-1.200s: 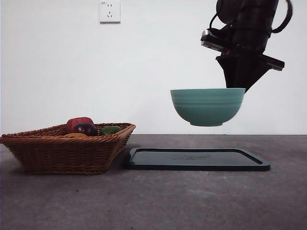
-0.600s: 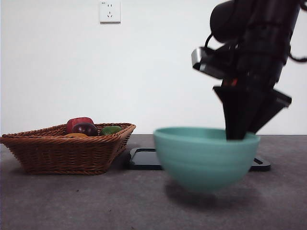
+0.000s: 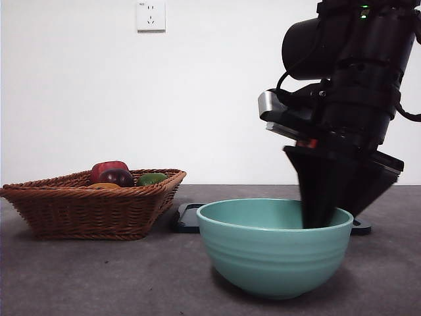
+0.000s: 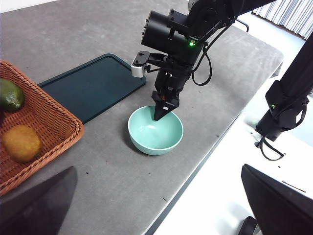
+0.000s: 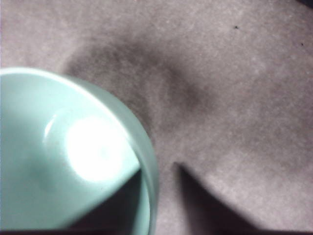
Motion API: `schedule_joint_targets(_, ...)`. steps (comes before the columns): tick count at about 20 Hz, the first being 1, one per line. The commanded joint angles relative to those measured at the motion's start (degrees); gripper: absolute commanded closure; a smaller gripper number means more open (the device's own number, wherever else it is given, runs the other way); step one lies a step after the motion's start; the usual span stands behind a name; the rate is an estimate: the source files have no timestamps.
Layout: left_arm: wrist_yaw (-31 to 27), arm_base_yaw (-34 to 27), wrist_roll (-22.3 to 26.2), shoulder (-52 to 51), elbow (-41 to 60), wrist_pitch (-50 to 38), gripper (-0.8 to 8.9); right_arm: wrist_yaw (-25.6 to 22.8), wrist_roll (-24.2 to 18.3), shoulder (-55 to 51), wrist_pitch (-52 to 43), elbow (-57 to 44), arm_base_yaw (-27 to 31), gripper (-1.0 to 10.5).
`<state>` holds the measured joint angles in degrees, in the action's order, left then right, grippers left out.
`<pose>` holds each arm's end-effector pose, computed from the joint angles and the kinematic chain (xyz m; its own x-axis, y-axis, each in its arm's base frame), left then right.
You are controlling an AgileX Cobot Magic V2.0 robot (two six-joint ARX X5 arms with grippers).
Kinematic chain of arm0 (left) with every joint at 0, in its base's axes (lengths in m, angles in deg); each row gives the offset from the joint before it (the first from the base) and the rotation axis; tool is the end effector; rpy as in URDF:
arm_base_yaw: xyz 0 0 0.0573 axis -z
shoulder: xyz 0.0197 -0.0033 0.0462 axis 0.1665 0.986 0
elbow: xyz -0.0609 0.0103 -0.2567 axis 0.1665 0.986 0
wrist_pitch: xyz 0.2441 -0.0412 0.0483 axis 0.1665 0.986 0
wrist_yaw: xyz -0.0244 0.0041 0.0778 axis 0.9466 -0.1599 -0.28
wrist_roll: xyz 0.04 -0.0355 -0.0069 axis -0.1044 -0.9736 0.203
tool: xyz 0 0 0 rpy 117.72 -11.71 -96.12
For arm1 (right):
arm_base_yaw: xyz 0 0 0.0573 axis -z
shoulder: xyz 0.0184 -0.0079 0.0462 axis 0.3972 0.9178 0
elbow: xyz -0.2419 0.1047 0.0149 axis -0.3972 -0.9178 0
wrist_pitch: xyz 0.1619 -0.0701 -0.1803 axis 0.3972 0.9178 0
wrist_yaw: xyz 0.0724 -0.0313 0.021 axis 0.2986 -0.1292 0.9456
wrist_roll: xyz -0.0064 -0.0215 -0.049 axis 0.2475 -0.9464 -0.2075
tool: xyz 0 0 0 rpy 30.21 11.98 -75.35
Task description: Pick up the wifruite, put it on the bowl, pick up the plate, put it on desk
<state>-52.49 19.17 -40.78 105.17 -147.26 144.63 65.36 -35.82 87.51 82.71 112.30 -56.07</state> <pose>0.0134 -0.0215 0.3869 0.4889 -0.7558 -0.4355 0.7880 0.5968 -0.1512 0.2324 0.1580 0.1846 0.0447 0.3356 -0.9409 -0.4318 0.8559 0.2848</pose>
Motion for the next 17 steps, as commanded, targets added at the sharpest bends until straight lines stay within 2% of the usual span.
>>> schedule_joint_targets(1, 0.1, 0.3, 0.5, 0.1, -0.5, -0.5, 2.15, 0.0, 0.6, 0.1, 0.1, 1.1, -0.4, 5.8)
schedule_joint_targets(4, 0.1, 0.3, 0.5, 0.1, -0.6, -0.4, 2.15, -0.5, 0.7, -2.7, 2.7, 3.6, -0.1, 5.4)
schedule_joint_targets(7, 0.1, 0.3, 0.5, 0.1, -0.6, -0.5, 2.15, -3.2, 0.8, -8.5, 7.1, 7.1, -0.2, 3.7)
schedule_joint_targets(8, 0.1, 0.3, 0.5, 0.1, -0.5, -0.5, 2.15, -3.2, 0.8, -11.3, 8.9, 8.3, -0.2, 3.4)
schedule_joint_targets(17, 0.1, 0.3, 0.4, 0.1, -0.5, -0.5, 2.15, -3.3, 0.9, -42.0, 21.7, 13.0, -0.2, 3.4)
